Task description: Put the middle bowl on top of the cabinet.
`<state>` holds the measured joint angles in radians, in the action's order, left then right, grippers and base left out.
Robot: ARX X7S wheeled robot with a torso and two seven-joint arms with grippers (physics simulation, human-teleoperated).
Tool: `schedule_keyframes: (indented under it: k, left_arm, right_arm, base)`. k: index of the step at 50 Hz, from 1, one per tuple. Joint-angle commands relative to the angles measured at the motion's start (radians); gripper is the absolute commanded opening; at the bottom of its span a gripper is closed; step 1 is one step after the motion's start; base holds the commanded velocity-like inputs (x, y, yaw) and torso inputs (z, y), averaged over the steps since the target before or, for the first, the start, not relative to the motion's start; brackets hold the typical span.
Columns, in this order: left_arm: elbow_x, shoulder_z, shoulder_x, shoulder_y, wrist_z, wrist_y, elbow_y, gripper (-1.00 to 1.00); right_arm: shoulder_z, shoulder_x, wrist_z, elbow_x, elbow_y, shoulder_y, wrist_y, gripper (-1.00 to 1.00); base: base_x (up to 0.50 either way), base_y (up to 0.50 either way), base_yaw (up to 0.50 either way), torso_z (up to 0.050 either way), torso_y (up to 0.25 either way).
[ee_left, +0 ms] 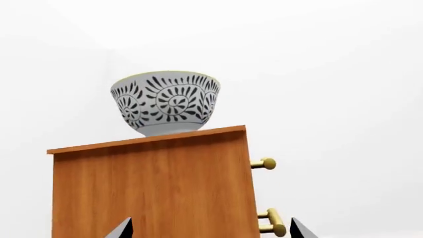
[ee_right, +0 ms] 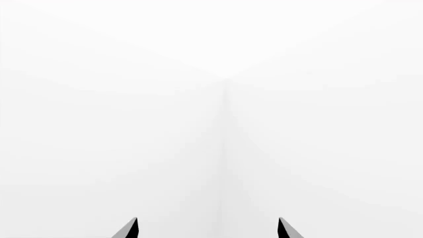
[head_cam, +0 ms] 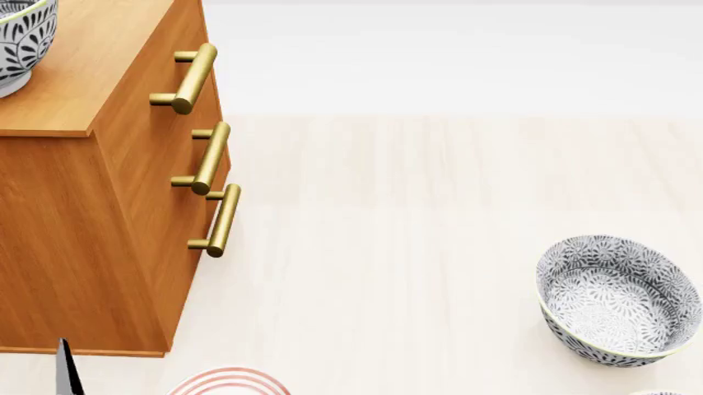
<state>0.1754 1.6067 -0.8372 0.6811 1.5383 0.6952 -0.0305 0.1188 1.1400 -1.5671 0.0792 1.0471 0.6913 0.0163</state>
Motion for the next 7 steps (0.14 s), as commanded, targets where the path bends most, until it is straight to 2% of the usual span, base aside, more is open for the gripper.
schedule_keyframes:
  k: [1,7]
  left_arm:
    - [-0.099,-0.052,-0.069,-0.113,0.01,0.053,0.031,1.0]
    - [-0.111,-0.096,-0.116,-0.158,0.007,0.057,0.07,1.0]
  right_arm:
    - [0.034,0.014,-0.001,0.013,0.0,-0.044,-0.019,1.0]
    - [0.025,0.017,0.0,0.019,0.0,-0.033,-0.013,1.0]
  base:
    - [0.0,0.0,0.0,0.0,0.0]
    - [0.0,0.0,0.0,0.0,0.0]
